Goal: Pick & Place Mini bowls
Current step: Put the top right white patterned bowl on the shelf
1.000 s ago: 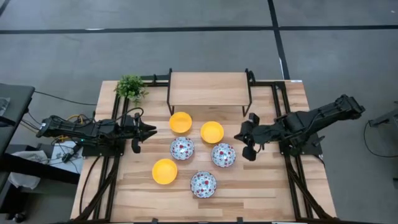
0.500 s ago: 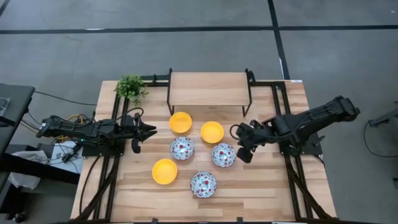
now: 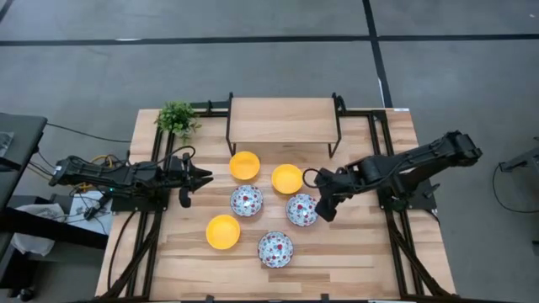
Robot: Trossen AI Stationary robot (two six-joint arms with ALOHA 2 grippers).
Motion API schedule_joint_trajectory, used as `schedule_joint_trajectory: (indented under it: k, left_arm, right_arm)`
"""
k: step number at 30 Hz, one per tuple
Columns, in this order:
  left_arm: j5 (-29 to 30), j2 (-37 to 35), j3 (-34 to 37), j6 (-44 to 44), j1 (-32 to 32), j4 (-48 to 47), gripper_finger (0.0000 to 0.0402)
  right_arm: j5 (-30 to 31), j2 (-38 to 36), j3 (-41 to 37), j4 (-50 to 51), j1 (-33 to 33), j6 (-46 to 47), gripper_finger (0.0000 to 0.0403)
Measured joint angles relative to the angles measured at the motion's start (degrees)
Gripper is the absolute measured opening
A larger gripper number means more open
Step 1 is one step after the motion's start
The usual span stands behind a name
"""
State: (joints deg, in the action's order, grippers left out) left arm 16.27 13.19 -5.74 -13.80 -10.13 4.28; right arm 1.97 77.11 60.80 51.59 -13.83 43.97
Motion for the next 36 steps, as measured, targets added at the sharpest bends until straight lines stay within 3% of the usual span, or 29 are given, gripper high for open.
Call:
schedule_joint_trajectory:
  k: [5, 14, 19, 25, 36]
  left_arm:
    - [-0.01, 1.21, 0.0, -0.09, 0.0, 0.01, 0.0097]
    - [0.0, 1.46, 0.0, -0.13, -0.02, 0.39, 0.0097]
    - [0.0, 1.44, 0.0, -0.09, -0.01, 0.93, 0.0097]
    - [0.0, 1.44, 0.0, -0.07, -0.01, 1.35, 0.0097]
    - [0.0, 1.45, 0.0, -0.02, -0.01, 1.8, 0.0097]
  right_arm:
    - [-0.6, 3.17, 0.0, 0.54, -0.36, 1.15, 0.0028]
    - [-0.72, 7.21, 0.0, 2.47, -1.2, 4.14, 0.0139]
    - [-1.14, 9.94, -0.02, 2.13, -1.15, 6.6, 0.0181]
    - [-0.64, 12.57, -0.09, 0.39, -1.16, 8.09, 0.0195]
    - [1.39, 14.07, -0.07, -0.65, -0.62, 17.02, 0.0182]
